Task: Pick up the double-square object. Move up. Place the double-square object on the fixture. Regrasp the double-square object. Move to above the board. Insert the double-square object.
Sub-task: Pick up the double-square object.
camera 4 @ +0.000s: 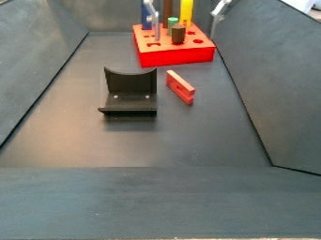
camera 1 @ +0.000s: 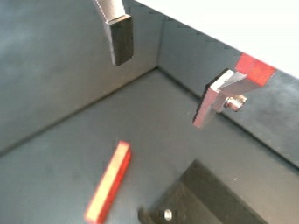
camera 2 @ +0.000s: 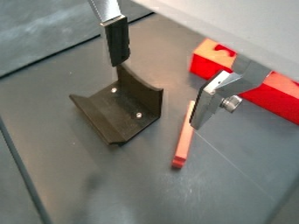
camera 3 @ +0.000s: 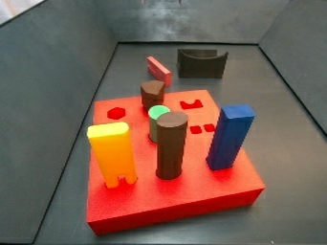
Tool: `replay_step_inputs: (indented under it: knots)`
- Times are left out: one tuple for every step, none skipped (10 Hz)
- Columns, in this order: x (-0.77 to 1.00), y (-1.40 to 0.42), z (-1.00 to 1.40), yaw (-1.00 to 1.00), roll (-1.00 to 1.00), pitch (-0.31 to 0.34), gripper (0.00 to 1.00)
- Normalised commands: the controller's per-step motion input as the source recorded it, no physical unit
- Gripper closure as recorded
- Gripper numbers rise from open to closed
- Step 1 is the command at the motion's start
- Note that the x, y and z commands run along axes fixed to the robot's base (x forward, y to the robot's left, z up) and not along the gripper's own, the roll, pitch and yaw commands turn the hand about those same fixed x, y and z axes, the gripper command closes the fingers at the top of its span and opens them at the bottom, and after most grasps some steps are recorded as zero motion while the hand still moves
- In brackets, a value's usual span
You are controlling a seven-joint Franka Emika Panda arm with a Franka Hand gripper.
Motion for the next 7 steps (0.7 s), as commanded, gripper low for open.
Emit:
replay_step_inputs:
  knots:
    - [0.09,-0.33,-0.91,0.69,0.0,-0.091,0.0]
    - [0.0,-0.38,-0.99,0.71,0.06,-0.089,0.0]
    - [0.0,-0.43,-1.0,0.65,0.06,-0.06,0.0]
    - [0.0,-0.47,-1.0,0.6,0.05,-0.066,0.0]
    - [0.0,-0.47,-1.0,0.57,0.05,-0.057,0.0]
    - [0.0,-0.22,-1.0,0.53,0.03,-0.033,0.0]
    - [-0.05,-0.07,-1.0,0.48,0.0,-0.034,0.0]
